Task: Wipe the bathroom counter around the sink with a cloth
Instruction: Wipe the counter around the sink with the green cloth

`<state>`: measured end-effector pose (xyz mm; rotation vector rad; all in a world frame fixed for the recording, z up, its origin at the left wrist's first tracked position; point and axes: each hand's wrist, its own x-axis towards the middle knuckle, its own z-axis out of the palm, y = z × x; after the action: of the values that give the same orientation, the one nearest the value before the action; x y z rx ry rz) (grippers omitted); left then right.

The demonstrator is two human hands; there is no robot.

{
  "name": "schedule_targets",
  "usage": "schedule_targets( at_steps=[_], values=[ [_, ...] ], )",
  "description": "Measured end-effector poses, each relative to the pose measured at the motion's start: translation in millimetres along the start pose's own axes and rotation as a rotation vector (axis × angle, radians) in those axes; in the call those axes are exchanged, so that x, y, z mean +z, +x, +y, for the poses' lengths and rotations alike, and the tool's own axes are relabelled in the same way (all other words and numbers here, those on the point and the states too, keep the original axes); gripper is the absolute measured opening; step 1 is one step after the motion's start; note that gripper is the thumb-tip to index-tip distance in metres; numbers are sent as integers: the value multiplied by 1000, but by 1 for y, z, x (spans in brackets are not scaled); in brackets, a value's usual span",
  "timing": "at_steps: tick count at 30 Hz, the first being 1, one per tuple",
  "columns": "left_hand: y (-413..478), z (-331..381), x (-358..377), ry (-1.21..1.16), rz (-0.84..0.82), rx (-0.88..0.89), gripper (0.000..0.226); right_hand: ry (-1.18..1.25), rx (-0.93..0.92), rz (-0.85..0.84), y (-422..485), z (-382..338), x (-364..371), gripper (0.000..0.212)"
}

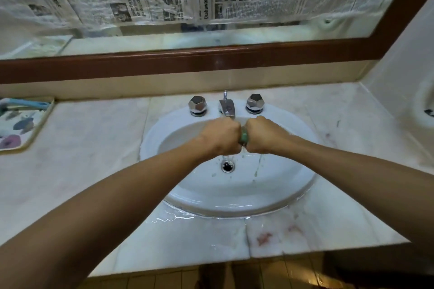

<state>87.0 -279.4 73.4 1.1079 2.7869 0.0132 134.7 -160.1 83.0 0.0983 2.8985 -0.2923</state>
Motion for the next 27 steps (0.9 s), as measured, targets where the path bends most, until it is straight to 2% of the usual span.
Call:
schedule_targets(
  at_steps=[2,4,7,10,13,17,20,22,24,27],
  values=[
    [8,-2,16,-226,-96,-65,13,-121,-47,53,4,2,9,5],
    [10,-5,30,-513,-182,-127,9,-224,-119,80,8,4,19,16],
    [5,-3,44,-827,-320,-249,23,-385,-236,77,14,7,31,22],
    [1,0,56,-957,-423,-281,23,-470,-288,55,12,10,36,21],
    [-2,2,63,-932,-397,-231,19,-455,-270,32,5,11,39,21],
    [-19,2,80,-631,-341,33,9,-195,-121,-144,-19,15,55,16],
    [-37,8,96,-458,-281,179,24,172,23,-202,-48,29,74,14],
    [-49,18,106,-503,-236,205,31,400,102,-253,-70,37,79,26],
    [-60,26,115,-632,-180,166,48,583,173,-268,-88,42,80,37],
    [-66,34,124,-851,-68,16,74,871,282,-170,-110,54,80,46]
  ],
)
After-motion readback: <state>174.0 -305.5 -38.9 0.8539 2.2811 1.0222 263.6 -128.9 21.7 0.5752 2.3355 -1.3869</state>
